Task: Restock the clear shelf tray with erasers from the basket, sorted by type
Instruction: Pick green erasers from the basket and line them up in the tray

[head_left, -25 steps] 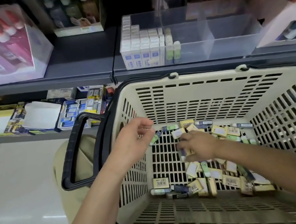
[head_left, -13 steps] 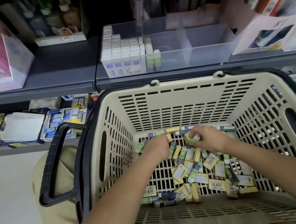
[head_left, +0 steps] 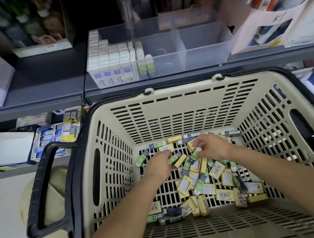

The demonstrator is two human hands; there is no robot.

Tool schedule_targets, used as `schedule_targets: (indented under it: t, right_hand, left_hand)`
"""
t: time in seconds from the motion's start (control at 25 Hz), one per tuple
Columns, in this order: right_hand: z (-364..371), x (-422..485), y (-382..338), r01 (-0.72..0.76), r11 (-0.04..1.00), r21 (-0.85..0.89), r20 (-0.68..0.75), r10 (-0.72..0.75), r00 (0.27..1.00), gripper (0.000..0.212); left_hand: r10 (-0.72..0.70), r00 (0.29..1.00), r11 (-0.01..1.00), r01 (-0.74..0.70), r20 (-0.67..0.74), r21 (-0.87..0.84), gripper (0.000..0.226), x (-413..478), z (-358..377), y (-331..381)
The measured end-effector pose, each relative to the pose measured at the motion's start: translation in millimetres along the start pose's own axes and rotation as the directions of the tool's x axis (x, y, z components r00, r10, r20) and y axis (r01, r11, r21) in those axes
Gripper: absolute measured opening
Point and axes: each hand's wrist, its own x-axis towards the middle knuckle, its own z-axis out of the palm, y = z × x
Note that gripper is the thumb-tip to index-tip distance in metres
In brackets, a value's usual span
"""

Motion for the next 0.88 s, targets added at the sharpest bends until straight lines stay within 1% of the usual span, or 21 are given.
schedule_targets:
  t: [0.04, 0.08, 0.12, 0.2, 0.24, 0.28, 0.36, 0.4, 0.44, 0.48, 0.56, 0.6, 0.64, 0.68, 0.72, 0.76, 0.8, 0.84, 0.88]
  right_hand:
    - [-1.7, -0.7, -0.9, -0.012, 0.999, 0.052, -0.007, 0.013, 1.000, 0.022]
    - [-2.9, -0.7, -2.4, -0.014, 0.994, 0.108, -0.012, 0.015, 1.000, 0.021]
    - [-3.5, -1.0, -5.2, -0.005, 0.987, 0.161, -0.016, 0.008, 1.000, 0.019]
    - [-2.9, -1.7, -12.9, 0.015, 0.968, 0.252, -0.025, -0.009, 1.000, 0.017]
    - [-2.3, -1.9, -17.0, 0.022, 0.954, 0.298, -0.033, -0.013, 0.999, 0.017]
    - [-2.0, -2.4, -21.2, 0.028, 0.937, 0.347, -0.041, -0.015, 0.999, 0.017]
    - [-0.3, -4.2, -27.8, 0.045, 0.896, 0.441, -0.060, -0.021, 0.998, 0.015]
    - [1.1, -5.1, -29.9, 0.054, 0.888, 0.457, -0.072, -0.023, 0.997, 0.015]
    - [2.3, -6.3, -32.3, 0.056, 0.886, 0.460, -0.079, -0.022, 0.997, 0.014]
    - [3.5, -6.7, -34.0, 0.056, 0.879, 0.474, -0.078, -0.021, 0.997, 0.014]
    - [5.6, -5.0, -34.7, 0.052, 0.849, 0.527, -0.062, -0.023, 0.998, 0.012]
    - [7.1, -4.3, -34.8, 0.046, 0.854, 0.519, -0.054, -0.021, 0.998, 0.011]
    - [8.1, -3.7, -33.4, 0.047, 0.905, 0.423, -0.061, -0.024, 0.998, 0.008]
    - [8.7, -3.8, -30.2, 0.054, 0.979, 0.198, -0.073, -0.040, 0.997, 0.002]
    - [11.6, -4.0, -25.5, 0.063, 0.993, -0.102, -0.069, -0.070, 0.995, 0.009]
    - [17.6, -5.2, -20.8, 0.076, 0.922, -0.380, -0.040, -0.098, 0.994, 0.020]
    - [24.8, -6.9, -17.0, 0.090, 0.822, -0.563, -0.015, -0.119, 0.993, 0.030]
    - [31.9, -7.9, -14.4, 0.092, 0.746, -0.659, -0.009, -0.130, 0.991, 0.038]
    - [38.6, -8.8, -12.5, 0.090, 0.703, -0.705, -0.017, -0.143, 0.990, 0.043]
  left_hand:
    - [-0.024, 0.999, 0.998, 0.022, -0.037, -0.067, 0.026, 1.9, -5.3, -1.6]
    - [-0.061, 0.995, 0.983, 0.047, -0.074, -0.178, 0.022, 3.7, -12.2, -2.0]
    - [-0.098, 0.990, 0.945, 0.061, -0.100, -0.320, 0.019, 5.3, -20.1, 0.0]
    - [-0.118, 0.988, 0.815, 0.037, -0.103, -0.578, 0.017, 6.7, -34.1, 11.1]
    - [-0.103, 0.991, 0.758, 0.025, -0.081, -0.652, 0.017, 7.0, -37.4, 18.1]
    - [-0.084, 0.996, 0.723, 0.034, -0.039, -0.690, 0.017, 7.1, -37.6, 25.0]
    - [-0.063, 0.994, 0.660, 0.110, 0.091, -0.743, 0.018, 3.7, -33.2, 35.4]
    - [-0.058, 0.983, 0.592, 0.172, 0.171, -0.788, 0.019, 2.1, -30.6, 37.8]
    - [-0.042, 0.968, 0.502, 0.236, 0.249, -0.832, 0.024, 1.4, -28.4, 37.9]
    - [-0.018, 0.952, 0.423, 0.284, 0.305, -0.860, 0.029, 0.9, -27.7, 37.5]
    - [-0.002, 0.931, 0.357, 0.343, 0.366, -0.869, 0.032, 1.0, -28.0, 33.8]
    - [-0.020, 0.924, 0.333, 0.366, 0.382, -0.869, 0.030, 1.1, -28.7, 31.0]
    - [-0.049, 0.919, 0.305, 0.388, 0.392, -0.870, 0.025, 1.2, -30.0, 27.5]
    - [-0.085, 0.913, 0.277, 0.406, 0.399, -0.871, 0.020, 1.1, -31.4, 23.2]
    - [-0.116, 0.906, 0.250, 0.422, 0.406, -0.871, 0.015, 1.8, -32.5, 18.3]
    - [-0.137, 0.900, 0.221, 0.434, 0.413, -0.873, 0.012, 2.5, -33.7, 13.6]
    - [-0.149, 0.896, 0.197, 0.441, 0.418, -0.876, 0.010, 3.1, -34.8, 9.9]
    - [-0.157, 0.893, 0.189, 0.446, 0.421, -0.875, 0.009, 3.3, -35.3, 6.9]
    - [-0.162, 0.891, 0.204, 0.452, 0.425, -0.868, 0.009, 3.2, -34.4, 5.5]
